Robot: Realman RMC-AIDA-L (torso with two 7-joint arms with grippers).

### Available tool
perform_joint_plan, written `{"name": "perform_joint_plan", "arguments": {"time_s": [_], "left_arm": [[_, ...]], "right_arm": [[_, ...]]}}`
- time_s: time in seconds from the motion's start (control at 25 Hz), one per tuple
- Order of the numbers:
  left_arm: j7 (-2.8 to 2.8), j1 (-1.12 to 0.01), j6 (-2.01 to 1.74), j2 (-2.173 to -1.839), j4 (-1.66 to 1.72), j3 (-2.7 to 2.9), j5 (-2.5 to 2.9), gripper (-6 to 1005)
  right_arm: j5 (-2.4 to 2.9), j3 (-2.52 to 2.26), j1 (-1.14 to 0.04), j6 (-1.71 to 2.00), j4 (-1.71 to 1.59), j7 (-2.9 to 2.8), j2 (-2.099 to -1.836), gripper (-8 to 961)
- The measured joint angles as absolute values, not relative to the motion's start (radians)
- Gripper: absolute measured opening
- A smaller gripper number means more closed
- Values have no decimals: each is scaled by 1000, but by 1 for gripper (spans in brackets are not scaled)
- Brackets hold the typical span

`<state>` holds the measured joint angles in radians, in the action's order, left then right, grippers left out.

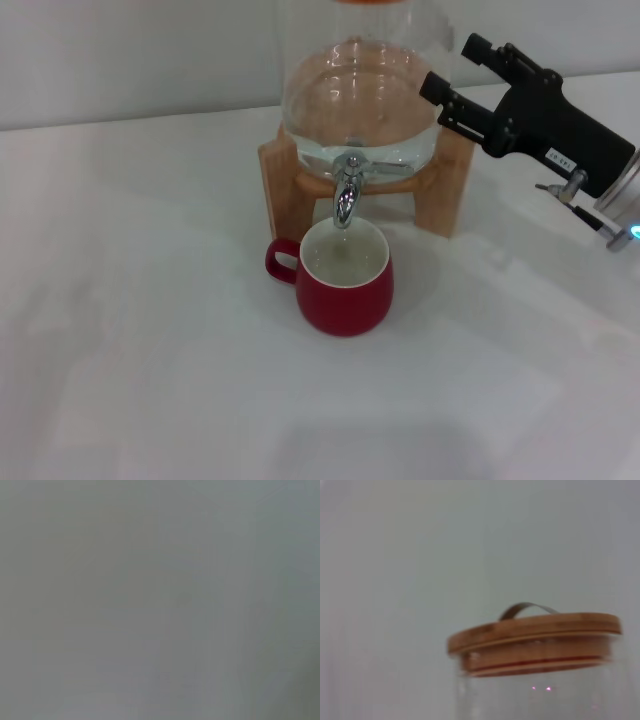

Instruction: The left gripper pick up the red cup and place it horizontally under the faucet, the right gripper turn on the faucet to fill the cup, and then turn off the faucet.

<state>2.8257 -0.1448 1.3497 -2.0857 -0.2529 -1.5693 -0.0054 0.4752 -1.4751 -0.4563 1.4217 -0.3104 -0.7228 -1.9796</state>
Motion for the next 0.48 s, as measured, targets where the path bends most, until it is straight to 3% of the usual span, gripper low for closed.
{"name": "perform_joint_plan", "arguments": {"time_s": [0.48], "left_arm": [[2826, -158, 1330, -2080, -252, -1598, -7, 474]], "right_arm": [[474, -1394, -458, 1375, -311, -704, -1974, 837]]}}
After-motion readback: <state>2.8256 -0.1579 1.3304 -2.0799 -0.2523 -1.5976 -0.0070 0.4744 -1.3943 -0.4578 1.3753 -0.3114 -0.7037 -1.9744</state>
